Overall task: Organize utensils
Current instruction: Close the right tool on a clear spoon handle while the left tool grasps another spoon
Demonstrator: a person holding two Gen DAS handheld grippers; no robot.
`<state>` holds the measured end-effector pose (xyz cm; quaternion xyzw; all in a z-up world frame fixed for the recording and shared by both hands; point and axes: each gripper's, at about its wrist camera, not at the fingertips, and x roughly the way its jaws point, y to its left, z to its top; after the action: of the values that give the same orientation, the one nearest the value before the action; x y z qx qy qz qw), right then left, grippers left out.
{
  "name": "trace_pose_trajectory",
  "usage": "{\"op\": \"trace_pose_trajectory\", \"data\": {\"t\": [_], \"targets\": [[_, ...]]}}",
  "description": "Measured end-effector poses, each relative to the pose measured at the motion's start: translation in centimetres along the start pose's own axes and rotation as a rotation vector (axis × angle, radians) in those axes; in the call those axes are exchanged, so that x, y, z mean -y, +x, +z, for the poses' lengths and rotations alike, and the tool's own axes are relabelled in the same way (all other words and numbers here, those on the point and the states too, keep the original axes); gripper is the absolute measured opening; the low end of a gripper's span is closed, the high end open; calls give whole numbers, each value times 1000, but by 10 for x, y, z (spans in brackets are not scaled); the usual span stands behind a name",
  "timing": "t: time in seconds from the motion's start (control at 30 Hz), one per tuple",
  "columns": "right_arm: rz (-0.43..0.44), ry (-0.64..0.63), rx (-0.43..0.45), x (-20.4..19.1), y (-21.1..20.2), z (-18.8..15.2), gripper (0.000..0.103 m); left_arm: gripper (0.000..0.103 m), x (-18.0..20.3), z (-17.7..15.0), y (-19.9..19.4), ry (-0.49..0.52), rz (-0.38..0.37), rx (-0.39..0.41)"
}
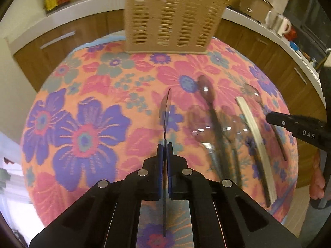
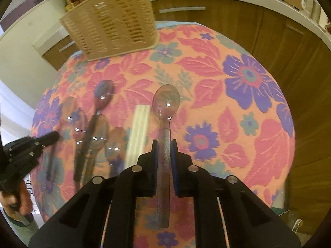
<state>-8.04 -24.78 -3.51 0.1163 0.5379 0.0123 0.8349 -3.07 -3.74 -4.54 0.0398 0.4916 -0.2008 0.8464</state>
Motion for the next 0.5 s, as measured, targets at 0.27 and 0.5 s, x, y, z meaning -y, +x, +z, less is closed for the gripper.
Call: {"op": "trace_pose_trajectory", "data": {"t": [0.27, 0.5], "targets": [[-53, -24, -43, 8, 7, -3, 10, 15, -14, 0, 1, -23, -1, -31], [-37, -31, -94, 10, 14, 8, 25, 34, -23, 5, -2, -3, -25, -37]]}}
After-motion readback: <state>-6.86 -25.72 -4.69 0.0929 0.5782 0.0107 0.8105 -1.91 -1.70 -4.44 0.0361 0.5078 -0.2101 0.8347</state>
